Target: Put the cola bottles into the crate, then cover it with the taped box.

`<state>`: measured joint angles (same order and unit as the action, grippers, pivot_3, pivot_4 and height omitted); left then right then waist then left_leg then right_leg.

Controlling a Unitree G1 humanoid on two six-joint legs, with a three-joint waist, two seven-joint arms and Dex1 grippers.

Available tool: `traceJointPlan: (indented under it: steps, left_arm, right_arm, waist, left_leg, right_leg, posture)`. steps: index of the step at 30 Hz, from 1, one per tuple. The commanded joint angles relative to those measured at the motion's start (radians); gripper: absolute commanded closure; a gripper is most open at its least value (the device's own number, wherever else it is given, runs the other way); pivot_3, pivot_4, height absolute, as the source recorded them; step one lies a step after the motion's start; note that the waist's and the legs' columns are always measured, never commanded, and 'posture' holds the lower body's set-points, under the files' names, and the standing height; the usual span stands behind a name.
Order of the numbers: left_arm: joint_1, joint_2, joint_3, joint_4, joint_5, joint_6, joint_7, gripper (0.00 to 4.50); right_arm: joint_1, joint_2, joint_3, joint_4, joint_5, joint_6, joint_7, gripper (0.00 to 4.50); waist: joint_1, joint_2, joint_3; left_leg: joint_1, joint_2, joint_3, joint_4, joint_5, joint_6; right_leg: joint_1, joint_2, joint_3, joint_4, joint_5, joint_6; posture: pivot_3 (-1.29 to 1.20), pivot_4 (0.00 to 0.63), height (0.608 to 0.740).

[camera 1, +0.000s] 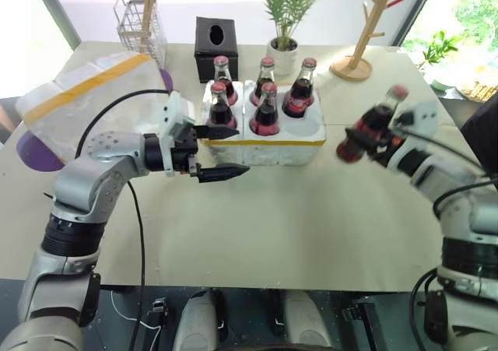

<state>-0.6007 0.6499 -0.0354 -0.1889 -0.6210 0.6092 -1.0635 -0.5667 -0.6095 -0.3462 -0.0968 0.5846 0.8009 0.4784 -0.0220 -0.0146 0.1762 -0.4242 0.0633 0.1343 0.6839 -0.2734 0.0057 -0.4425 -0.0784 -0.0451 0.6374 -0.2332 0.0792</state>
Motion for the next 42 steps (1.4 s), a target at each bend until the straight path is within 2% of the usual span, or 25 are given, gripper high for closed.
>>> traceJointPlan:
  steps: [1, 6, 15, 22, 24, 25, 26, 27, 32, 34, 38, 42]
  left_arm:
    - [-0.001, 0.007, 0.032, -0.042, -0.013, -0.002, 0.010, 0.00]
    - [0.000, 0.004, 0.036, -0.049, -0.010, -0.003, 0.018, 0.00]
    - [0.025, 0.026, 0.060, -0.063, -0.010, -0.008, 0.031, 0.00]
    - [0.040, 0.020, 0.060, -0.083, -0.015, -0.005, 0.049, 0.00]
    - [0.041, 0.020, 0.060, -0.088, -0.015, -0.004, 0.051, 0.00]
    - [0.041, 0.023, 0.062, -0.091, -0.018, -0.001, 0.052, 0.00]
    - [0.042, 0.027, 0.067, -0.094, -0.020, 0.002, 0.052, 0.00]
    - [0.044, 0.036, 0.077, -0.099, -0.025, 0.008, 0.052, 0.00]
    - [0.103, 0.112, 0.206, -0.151, -0.098, 0.080, 0.077, 0.00]
    - [0.131, 0.161, 0.307, -0.173, -0.171, 0.143, 0.095, 0.00]
    - [0.214, 0.324, 0.553, -0.166, -0.280, 0.273, 0.084, 0.00]
    - [0.384, 0.491, 0.706, -0.109, -0.212, 0.273, -0.051, 0.00]
  right_arm:
    - [-0.129, 0.013, -0.019, -0.089, 0.100, 0.006, 0.015, 1.69]
    - [-0.185, 0.060, 0.080, -0.069, 0.083, -0.007, 0.025, 1.69]
    - [-0.116, 0.040, 0.260, -0.027, -0.077, -0.079, 0.080, 1.69]
    - [-0.129, 0.105, 0.357, 0.143, -0.181, -0.157, 0.104, 1.69]
    - [-0.146, 0.121, 0.375, 0.204, -0.216, -0.175, 0.102, 0.62]
    - [-0.153, 0.128, 0.377, 0.223, -0.223, -0.176, 0.105, 0.24]
    - [-0.160, 0.132, 0.377, 0.235, -0.230, -0.179, 0.108, 0.05]
    - [-0.166, 0.131, 0.375, 0.236, -0.237, -0.184, 0.110, 0.05]
    - [-0.170, 0.063, 0.306, 0.116, -0.175, -0.115, 0.169, 0.05]
    - [-0.174, 0.004, 0.251, 0.052, -0.117, -0.067, 0.215, 0.05]
    - [-0.177, -0.171, 0.130, -0.034, 0.015, 0.047, 0.339, 0.05]
    - [-0.168, -0.296, 0.109, -0.067, 0.046, 0.053, 0.429, 0.05]
  waist:
    - [0.001, 0.000, 0.000]
    - [0.012, -0.001, -0.001]
    - [0.010, -0.001, 0.000]
    - [0.008, -0.001, 0.000]
    - [0.007, -0.001, 0.000]
    - [0.007, -0.001, -0.001]
    - [0.004, -0.002, -0.001]
    - [0.003, -0.002, -0.001]
    - [0.003, -0.001, -0.001]
    - [0.006, -0.001, -0.001]
    - [0.009, -0.002, 0.000]
    - [0.002, -0.002, 0.000]
  left_leg:
    - [0.000, 0.000, 0.000, 0.000, 0.000, 0.000]
    - [0.000, 0.000, 0.000, 0.000, 0.000, 0.000]
    - [-0.001, -0.002, 0.000, 0.001, 0.000, 0.000]
    - [-0.001, -0.001, 0.000, 0.001, 0.000, 0.000]
    - [-0.001, -0.001, 0.001, 0.001, 0.000, -0.001]
    - [-0.001, -0.001, 0.001, 0.001, 0.000, -0.001]
    - [0.000, -0.001, 0.001, 0.001, 0.001, -0.001]
    - [0.001, -0.001, 0.000, 0.001, 0.001, -0.001]
    - [0.002, 0.000, 0.000, 0.001, 0.001, -0.002]
    - [0.001, 0.000, -0.001, 0.001, 0.001, -0.002]
    - [0.000, 0.000, -0.001, 0.001, 0.001, -0.001]
    - [0.003, 0.000, 0.000, 0.000, 0.000, 0.000]
  right_leg:
    - [0.000, 0.001, 0.000, 0.001, 0.000, 0.000]
    - [0.000, 0.000, -0.002, 0.003, -0.001, -0.002]
    - [0.000, -0.003, -0.002, 0.003, -0.001, -0.001]
    - [0.000, -0.002, -0.003, 0.003, -0.001, -0.001]
    - [0.000, -0.002, -0.003, 0.004, -0.001, -0.001]
    - [0.000, -0.002, -0.003, 0.004, -0.001, -0.001]
    - [0.000, -0.002, -0.003, 0.004, -0.001, -0.001]
    - [0.001, -0.002, -0.003, 0.005, -0.001, -0.001]
    - [0.000, -0.002, -0.002, 0.008, -0.001, -0.002]
    - [-0.001, -0.002, -0.002, 0.008, -0.001, -0.002]
    - [-0.001, -0.003, -0.002, 0.007, -0.002, -0.002]
    - [0.000, -0.003, -0.002, 0.005, -0.003, -0.005]
  posture:
    - [0.00, 0.150, 0.740]
    - [0.00, 0.150, 0.740]
    - [0.00, 0.150, 0.740]
    - [0.00, 0.150, 0.740]
    - [0.00, 0.150, 0.740]
    - [0.00, 0.150, 0.740]
    - [0.00, 0.150, 0.740]
    - [0.00, 0.150, 0.740]
    - [0.00, 0.150, 0.740]
    - [0.00, 0.150, 0.740]
    - [0.00, 0.150, 0.740]
    - [0.00, 0.150, 0.740]
